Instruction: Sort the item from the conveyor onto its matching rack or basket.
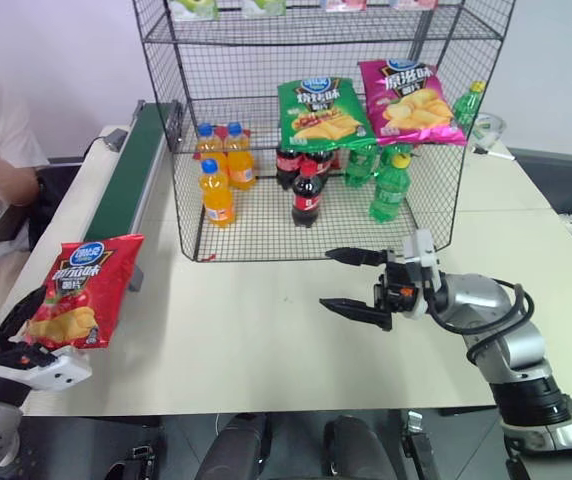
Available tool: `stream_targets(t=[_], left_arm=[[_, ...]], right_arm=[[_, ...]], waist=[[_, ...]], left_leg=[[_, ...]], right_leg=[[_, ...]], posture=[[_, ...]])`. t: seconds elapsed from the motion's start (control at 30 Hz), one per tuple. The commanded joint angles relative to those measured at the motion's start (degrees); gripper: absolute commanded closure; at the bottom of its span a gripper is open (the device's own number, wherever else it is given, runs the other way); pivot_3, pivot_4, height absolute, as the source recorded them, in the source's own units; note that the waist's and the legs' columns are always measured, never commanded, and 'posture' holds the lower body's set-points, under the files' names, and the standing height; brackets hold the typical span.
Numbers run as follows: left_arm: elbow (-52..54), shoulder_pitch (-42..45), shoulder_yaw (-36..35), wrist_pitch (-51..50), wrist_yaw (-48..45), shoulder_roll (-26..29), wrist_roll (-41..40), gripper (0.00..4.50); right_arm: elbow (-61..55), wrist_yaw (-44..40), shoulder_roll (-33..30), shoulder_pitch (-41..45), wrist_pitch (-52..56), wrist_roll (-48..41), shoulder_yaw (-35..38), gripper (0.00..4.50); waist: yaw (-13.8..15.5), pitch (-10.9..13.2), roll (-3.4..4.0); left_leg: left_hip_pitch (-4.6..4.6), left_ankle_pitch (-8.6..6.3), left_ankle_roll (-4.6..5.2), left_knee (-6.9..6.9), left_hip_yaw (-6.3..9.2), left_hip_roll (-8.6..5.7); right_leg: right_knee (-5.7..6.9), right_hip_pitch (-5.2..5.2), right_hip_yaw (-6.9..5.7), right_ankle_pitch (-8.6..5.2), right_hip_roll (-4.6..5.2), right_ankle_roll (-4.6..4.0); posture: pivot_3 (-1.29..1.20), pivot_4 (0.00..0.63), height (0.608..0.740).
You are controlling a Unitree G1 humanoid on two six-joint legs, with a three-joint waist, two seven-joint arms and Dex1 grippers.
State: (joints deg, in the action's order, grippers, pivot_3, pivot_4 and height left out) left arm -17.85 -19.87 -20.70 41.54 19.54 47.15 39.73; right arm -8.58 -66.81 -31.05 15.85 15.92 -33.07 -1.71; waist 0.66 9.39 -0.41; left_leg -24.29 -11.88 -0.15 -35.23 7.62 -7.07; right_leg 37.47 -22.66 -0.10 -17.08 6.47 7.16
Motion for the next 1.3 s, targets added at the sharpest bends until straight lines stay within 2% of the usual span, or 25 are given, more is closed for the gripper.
stream_targets(t=[0.03,0.13,0.2,0.47,0.63,0.77,0.87,1.1,1.2,1.3], left_arm=[[1.46,0.29,0.11,-0.36,-0.31,0.65,-2.20,2.07],[1.87,0.58,0.24,-0.84,-0.62,0.30,-2.64,3.65],[2.39,0.59,0.18,-1.24,-0.64,0.13,-2.97,4.46],[10.37,0.95,-3.90,-5.43,-2.06,0.43,-5.95,4.46],[27.94,3.93,-7.42,-9.72,-8.85,0.55,-8.15,4.46],[34.18,7.71,-7.03,-11.18,-13.31,0.68,-8.87,4.46],[37.61,13.31,-3.48,-10.98,-16.22,1.05,-8.33,4.46],[35.11,26.63,6.48,-11.93,-18.91,-2.31,-5.84,4.46],[26.91,38.47,13.93,-13.76,-17.65,-5.96,-1.29,4.46],[20.06,44.50,17.00,-14.88,-15.69,-8.08,0.84,4.46]], right_arm=[[0.11,-0.56,0.01,-0.21,-1.55,-0.11,1.24,0.00],[0.60,-0.82,0.06,-0.32,-2.05,0.10,1.36,0.00],[1.03,-0.84,0.00,-0.44,-2.51,0.26,1.56,0.00],[1.86,-0.19,-0.73,-1.88,-4.97,0.49,4.07,0.00],[0.35,4.32,0.79,-3.74,-8.21,-0.32,9.23,0.00],[-2.27,8.21,2.27,-5.02,-8.01,-1.83,11.70,0.00],[-3.56,12.16,4.07,-5.36,-9.38,-1.40,13.22,0.00],[-6.77,18.27,6.11,-5.46,-9.57,-2.37,14.80,0.00],[-8.16,20.36,6.61,-6.67,-10.00,-1.39,14.59,0.00],[-7.85,22.55,7.35,-6.26,-11.40,0.68,14.15,0.00]], waist=[[0.00,0.00,0.00],[-0.01,0.00,0.00],[-0.01,0.00,0.00],[0.06,0.00,0.00],[0.25,-0.01,-0.04],[-0.23,-0.05,0.06],[-0.28,-0.05,0.07],[0.14,-0.04,0.08],[0.56,-0.04,0.07],[-0.03,-0.06,0.04]], left_leg=[[0.01,0.00,0.00,0.00,0.00,0.00],[0.01,0.01,0.02,0.00,0.00,0.00],[0.01,0.05,0.07,0.00,0.00,0.00],[0.02,0.06,0.08,-0.01,0.00,0.00],[0.00,0.06,0.07,-0.04,0.01,-0.01],[0.05,0.07,0.06,0.00,-0.04,0.00],[0.04,0.13,0.00,0.08,-0.04,0.02],[0.12,0.17,-0.04,0.01,-0.04,-0.01],[0.18,0.18,-0.04,-0.02,0.00,-0.04],[0.20,0.21,-0.08,-0.06,-0.02,-0.06]], right_leg=[[0.00,0.00,0.00,0.00,0.00,0.00],[0.01,0.00,0.00,0.00,0.00,0.00],[0.02,0.00,0.00,0.00,0.00,0.00],[0.04,0.01,0.01,0.00,0.00,0.00],[0.04,0.03,0.00,0.00,0.02,-0.01],[0.05,0.04,0.03,0.00,-0.01,-0.01],[0.17,0.10,0.05,0.00,-0.05,-0.01],[0.21,0.09,0.04,0.00,-0.05,-0.01],[0.25,0.12,0.02,0.01,-0.07,0.00],[0.37,0.31,0.04,0.01,-0.18,0.02]], posture=[[0.00,0.150,0.740],[0.00,0.150,0.740],[0.00,0.150,0.740],[0.00,0.150,0.740],[0.00,0.150,0.740],[0.00,0.150,0.740],[0.00,0.150,0.740],[0.00,0.150,0.740],[0.00,0.150,0.740],[0.00,0.150,0.740]])
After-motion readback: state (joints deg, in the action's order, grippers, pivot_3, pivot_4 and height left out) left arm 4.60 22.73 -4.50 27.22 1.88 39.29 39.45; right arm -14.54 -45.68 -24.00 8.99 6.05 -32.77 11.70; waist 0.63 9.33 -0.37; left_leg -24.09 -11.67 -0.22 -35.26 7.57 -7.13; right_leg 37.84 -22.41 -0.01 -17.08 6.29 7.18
